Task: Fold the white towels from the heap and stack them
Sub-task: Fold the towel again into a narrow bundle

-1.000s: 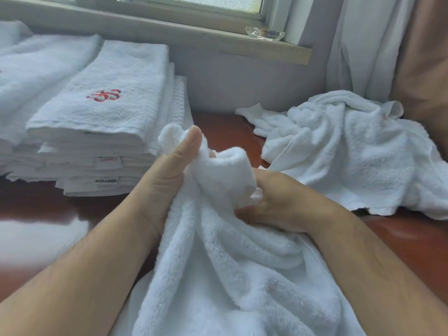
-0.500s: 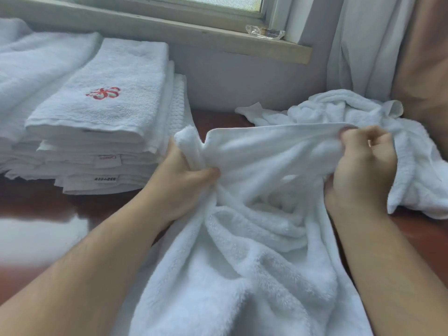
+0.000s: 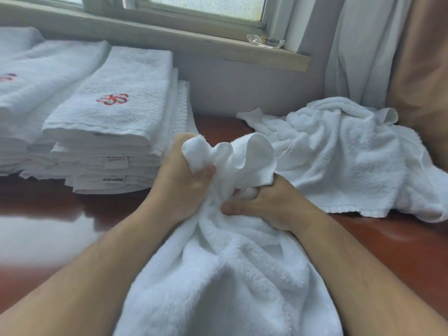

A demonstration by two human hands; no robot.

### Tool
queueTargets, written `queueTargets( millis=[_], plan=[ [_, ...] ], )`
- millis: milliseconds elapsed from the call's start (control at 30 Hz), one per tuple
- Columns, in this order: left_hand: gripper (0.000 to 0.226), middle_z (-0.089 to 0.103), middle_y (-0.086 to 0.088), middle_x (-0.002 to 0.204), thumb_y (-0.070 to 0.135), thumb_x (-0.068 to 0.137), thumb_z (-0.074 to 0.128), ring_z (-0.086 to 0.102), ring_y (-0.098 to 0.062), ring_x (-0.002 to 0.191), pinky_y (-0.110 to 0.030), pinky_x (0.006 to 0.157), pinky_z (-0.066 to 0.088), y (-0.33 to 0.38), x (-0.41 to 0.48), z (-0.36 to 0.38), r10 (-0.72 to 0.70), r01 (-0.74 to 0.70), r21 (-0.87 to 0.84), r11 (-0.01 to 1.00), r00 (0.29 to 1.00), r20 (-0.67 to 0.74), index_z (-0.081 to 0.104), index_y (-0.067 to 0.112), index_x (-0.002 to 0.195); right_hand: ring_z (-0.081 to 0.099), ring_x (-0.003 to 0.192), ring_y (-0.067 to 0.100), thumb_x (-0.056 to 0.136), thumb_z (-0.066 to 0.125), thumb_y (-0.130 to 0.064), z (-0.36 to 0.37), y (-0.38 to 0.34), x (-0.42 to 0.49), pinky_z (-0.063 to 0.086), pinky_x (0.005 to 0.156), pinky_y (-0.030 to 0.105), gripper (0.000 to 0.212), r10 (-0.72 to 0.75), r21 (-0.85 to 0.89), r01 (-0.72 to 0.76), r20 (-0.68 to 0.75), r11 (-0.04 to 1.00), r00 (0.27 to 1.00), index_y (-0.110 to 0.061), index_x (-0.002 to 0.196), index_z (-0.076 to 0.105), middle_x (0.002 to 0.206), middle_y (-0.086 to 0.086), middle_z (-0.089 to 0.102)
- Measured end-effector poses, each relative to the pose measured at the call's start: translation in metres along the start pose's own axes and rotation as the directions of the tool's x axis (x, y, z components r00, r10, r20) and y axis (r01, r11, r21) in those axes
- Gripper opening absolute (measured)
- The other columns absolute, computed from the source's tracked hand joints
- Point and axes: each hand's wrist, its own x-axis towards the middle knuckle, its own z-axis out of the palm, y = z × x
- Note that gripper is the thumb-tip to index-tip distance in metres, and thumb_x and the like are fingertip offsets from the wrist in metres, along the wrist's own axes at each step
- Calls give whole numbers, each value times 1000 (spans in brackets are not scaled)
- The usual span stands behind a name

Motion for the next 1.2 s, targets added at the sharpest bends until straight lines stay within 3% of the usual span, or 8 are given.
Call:
queueTargets(
  millis=[300, 433, 533, 767, 933, 1067, 1133, 1200],
  plan=[
    [63, 62, 6, 110, 53, 87, 69, 60, -10, 96, -9, 70, 40, 33, -15, -34, -384, 350, 224, 910, 914, 133, 43, 20, 135, 63, 64, 13, 66, 84, -39, 12, -9, -10, 58, 75, 39, 25, 68, -96, -96, -259, 991, 964, -27, 60, 63, 57, -13, 62],
    [73, 73, -3, 97, 83, 65, 65, 68, -16, 89, -31, 78, 53, 61, -50, -87, -635, 386, 566, 729, 691, 345, 72, 23, 106, 62, 86, 21, 70, 77, -47, 18, -13, -27, 54, 88, 41, 30, 86, -281, -227, -438, 933, 895, -22, 77, 63, 76, -8, 64],
    [35, 73, 3, 86, 54, 76, 75, 65, -15, 77, -25, 64, 50, 77, -78, -102, -675, 250, 699, 670, 597, 434, 71, 21, 86, 59, 90, 20, 76, 72, -44, 29, -31, -40, 50, 97, 43, 25, 102, -437, -284, -394, 853, 914, -23, 85, 61, 85, -9, 61],
    [30, 61, -4, 111, 15, 81, 68, 58, -29, 110, -30, 83, 45, 101, -71, -117, -268, -72, 777, 625, 915, 301, 67, 14, 111, 60, 67, 14, 74, 70, -24, 4, -94, -74, 41, 56, 26, 15, 76, -234, -190, -422, 954, 904, -21, 78, 56, 76, -4, 66],
    [34, 56, 1, 113, 14, 85, 64, 51, -30, 111, -38, 91, 39, 109, -48, -96, 135, -239, 747, 620, 971, 198, 69, 30, 115, 65, 79, 24, 73, 72, -20, -57, -111, -107, 46, 63, 28, 13, 81, -115, -200, -642, 973, 762, -16, 82, 65, 82, 2, 71],
    [48, 52, -2, 126, 26, 89, 67, 44, -29, 117, -40, 97, 36, 109, -53, -54, 226, -256, 800, 543, 962, 155, 52, 28, 135, 52, 113, 33, 81, 71, -29, -81, -77, -135, 48, 91, 42, 37, 124, -366, -562, -748, 742, 652, -16, 114, 61, 122, 10, 59],
    [33, 56, 0, 119, 36, 91, 65, 52, -26, 110, -39, 88, 42, 101, -66, -42, 146, -222, 747, 627, 975, 167, 54, 26, 121, 42, 122, 34, 86, 65, -32, -70, -57, -147, 43, 98, 47, 33, 100, -570, -617, -685, 543, 721, -20, 116, 61, 128, 9, 51],
    [20, 63, 2, 103, 44, 95, 55, 61, -26, 97, -38, 74, 46, 91, -83, -42, 43, -154, 685, 712, 983, 176, 56, 25, 100, 49, 115, 28, 91, 61, -36, -49, -42, -151, 46, 92, 41, 20, 0, -691, -425, -524, 585, 852, -21, 101, 69, 115, 2, 58]
  ],
)
